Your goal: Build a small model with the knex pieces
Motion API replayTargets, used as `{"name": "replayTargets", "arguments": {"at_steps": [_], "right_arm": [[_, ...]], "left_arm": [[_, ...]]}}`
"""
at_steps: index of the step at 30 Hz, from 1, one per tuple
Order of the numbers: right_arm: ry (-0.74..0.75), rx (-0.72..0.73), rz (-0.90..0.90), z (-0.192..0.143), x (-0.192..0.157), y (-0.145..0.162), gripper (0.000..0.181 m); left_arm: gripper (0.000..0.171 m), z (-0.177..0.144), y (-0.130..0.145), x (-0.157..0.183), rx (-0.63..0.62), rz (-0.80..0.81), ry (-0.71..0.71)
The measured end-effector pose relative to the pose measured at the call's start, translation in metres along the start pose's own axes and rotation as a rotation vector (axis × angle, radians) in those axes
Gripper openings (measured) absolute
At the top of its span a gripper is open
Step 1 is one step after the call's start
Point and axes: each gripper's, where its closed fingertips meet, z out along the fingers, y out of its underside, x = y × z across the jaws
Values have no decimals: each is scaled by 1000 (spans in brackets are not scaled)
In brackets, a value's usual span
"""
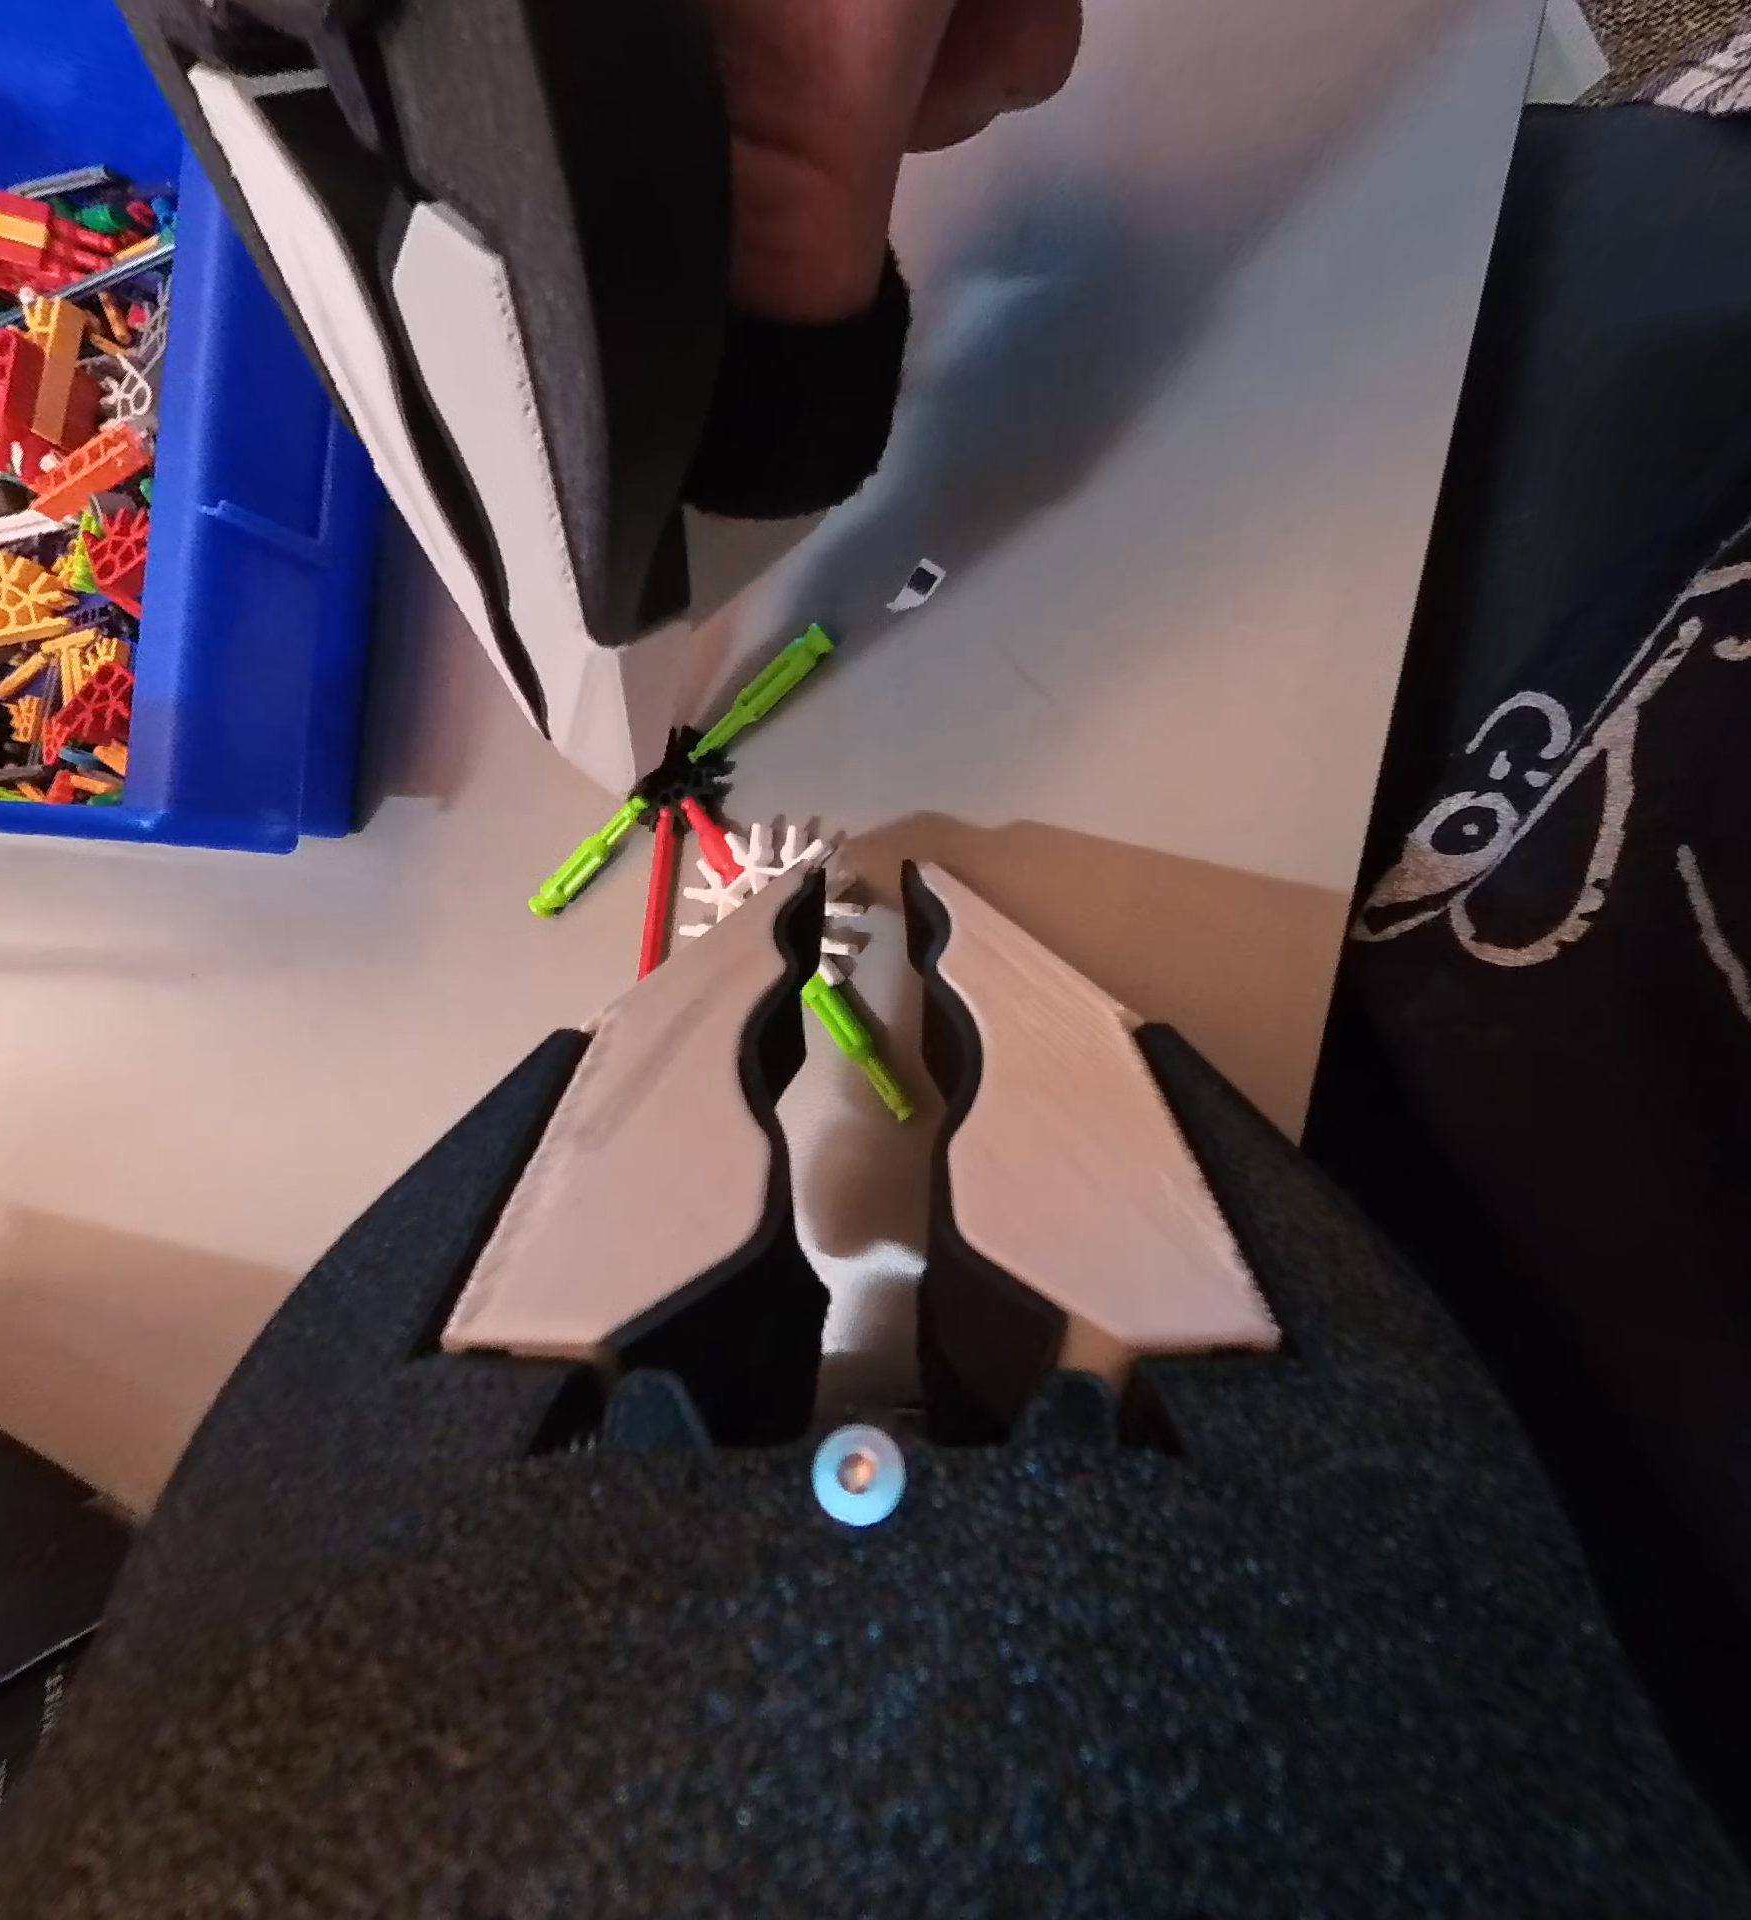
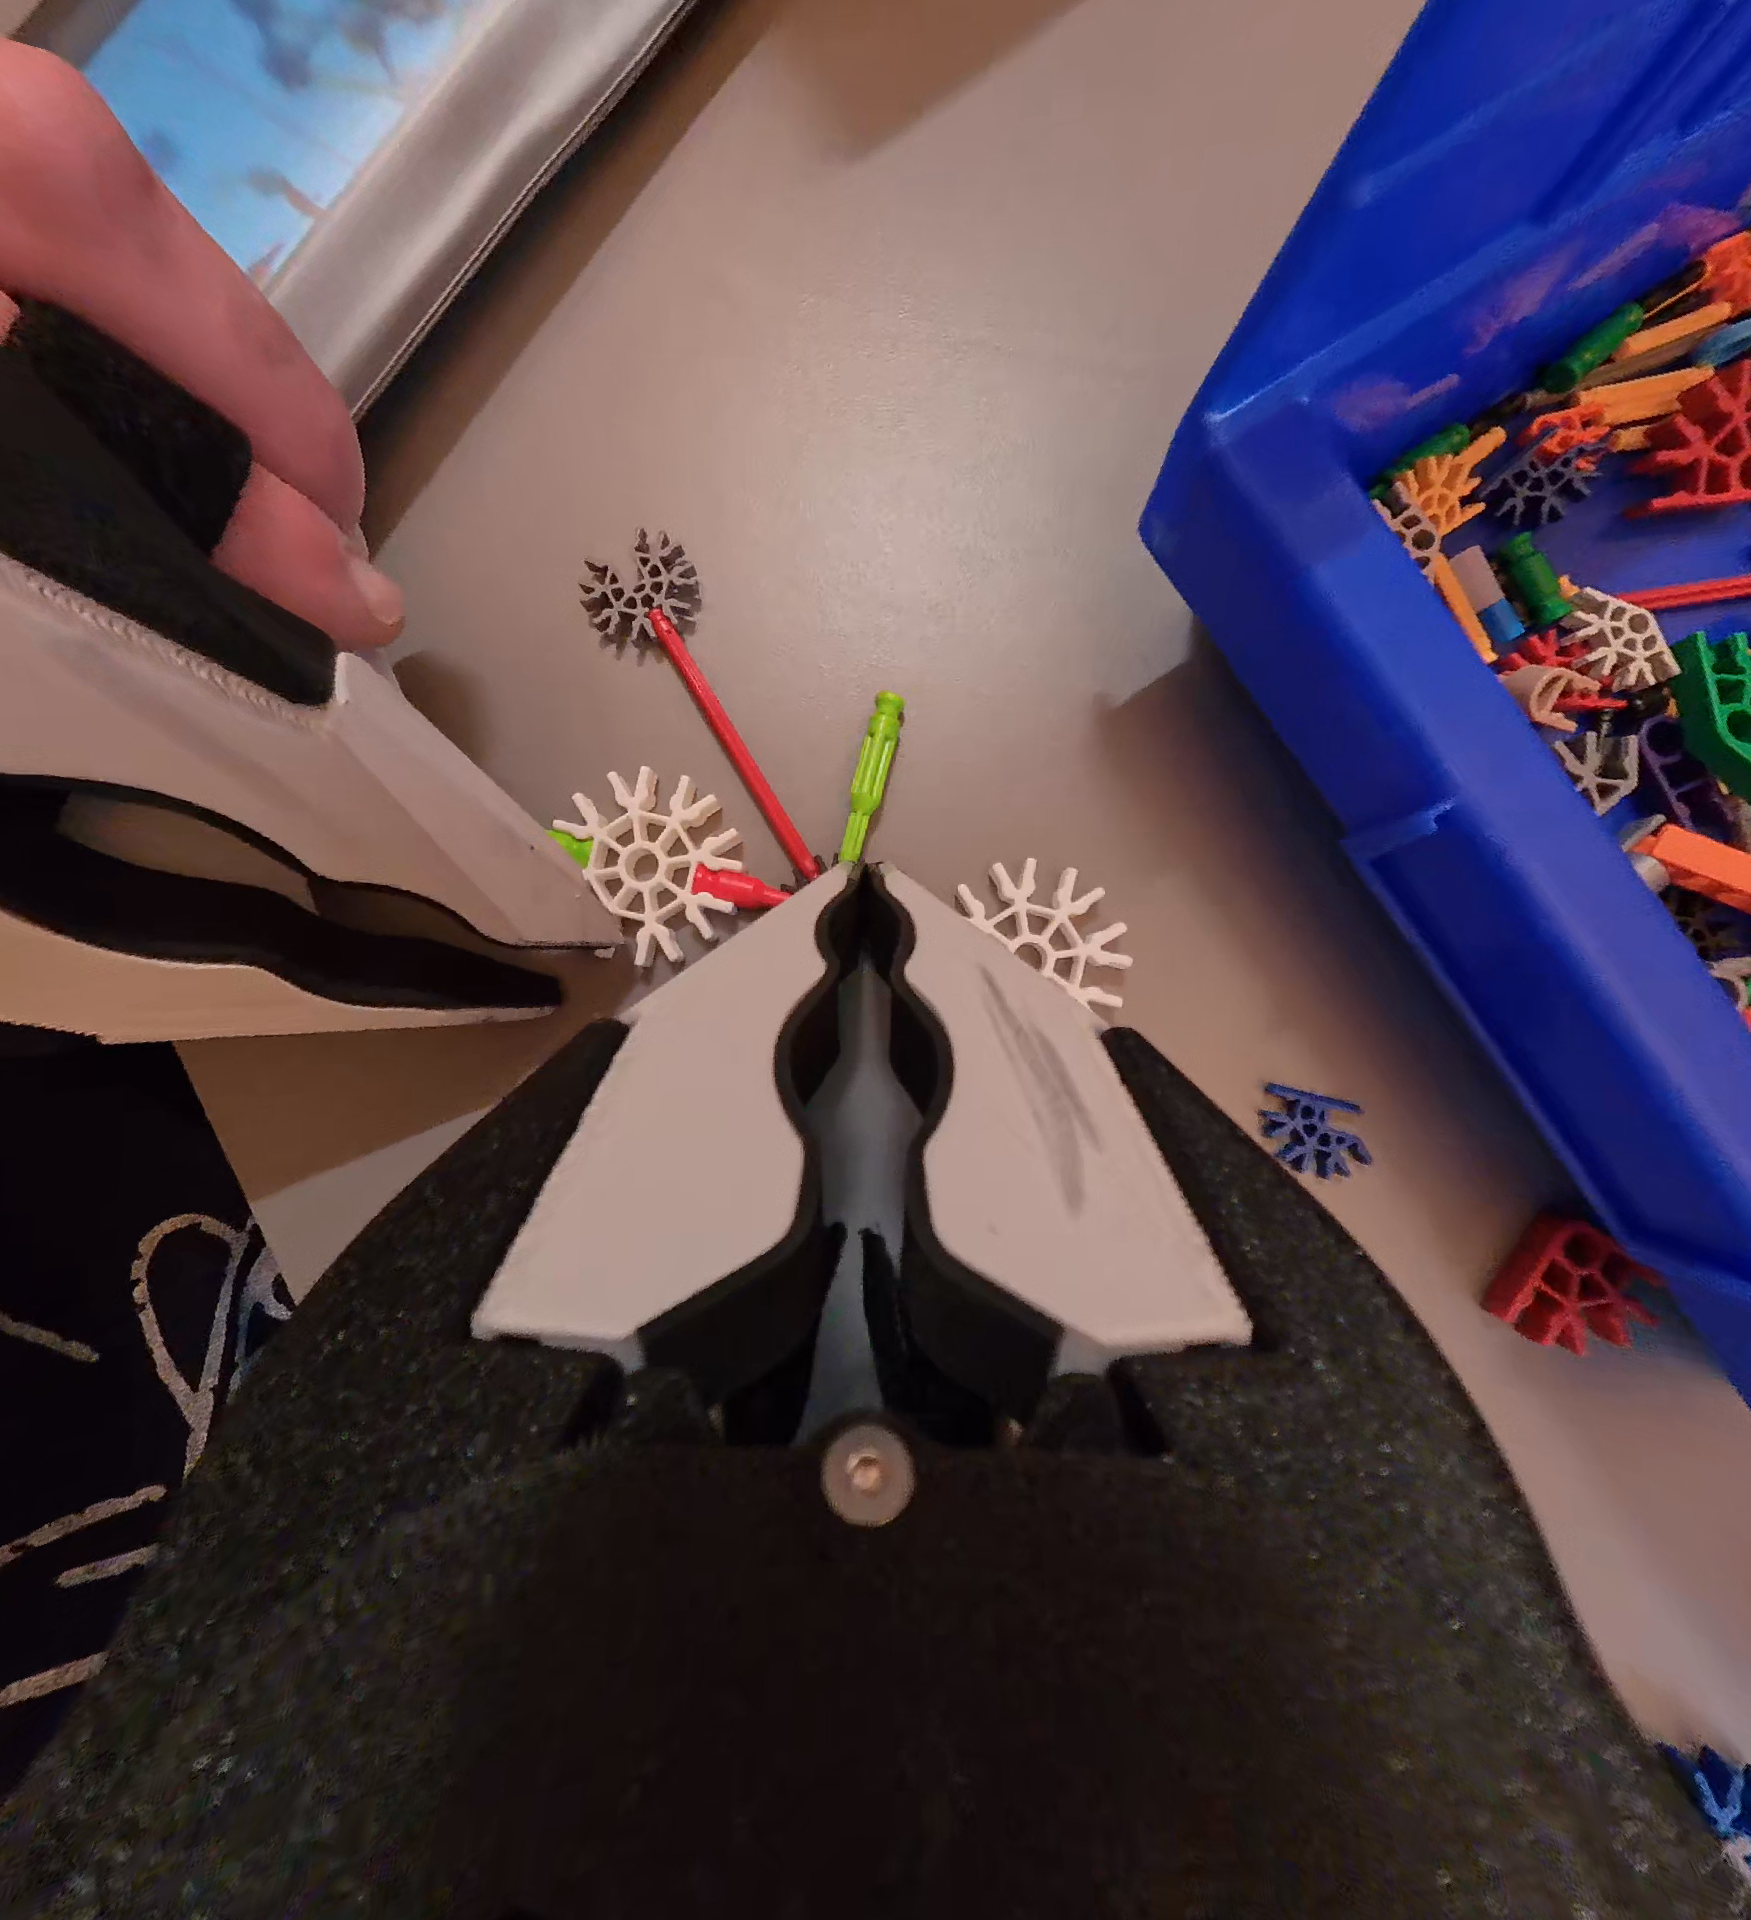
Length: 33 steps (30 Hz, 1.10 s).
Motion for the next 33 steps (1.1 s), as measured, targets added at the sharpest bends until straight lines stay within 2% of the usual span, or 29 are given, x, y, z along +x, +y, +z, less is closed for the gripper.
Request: {"name": "replayTargets", "arguments": {"at_steps": [11,23,33], "right_arm": [[5,26,-36,-8,1,-13,0],[-37,-92,-135,5,-1,-7,0],[22,-160,-260,7,2,2,0]], "left_arm": [[14,0,0,0,-4,8,-3],[14,0,0,0,-4,9,-1],[14,0,-1,5,9,10,20]]}}
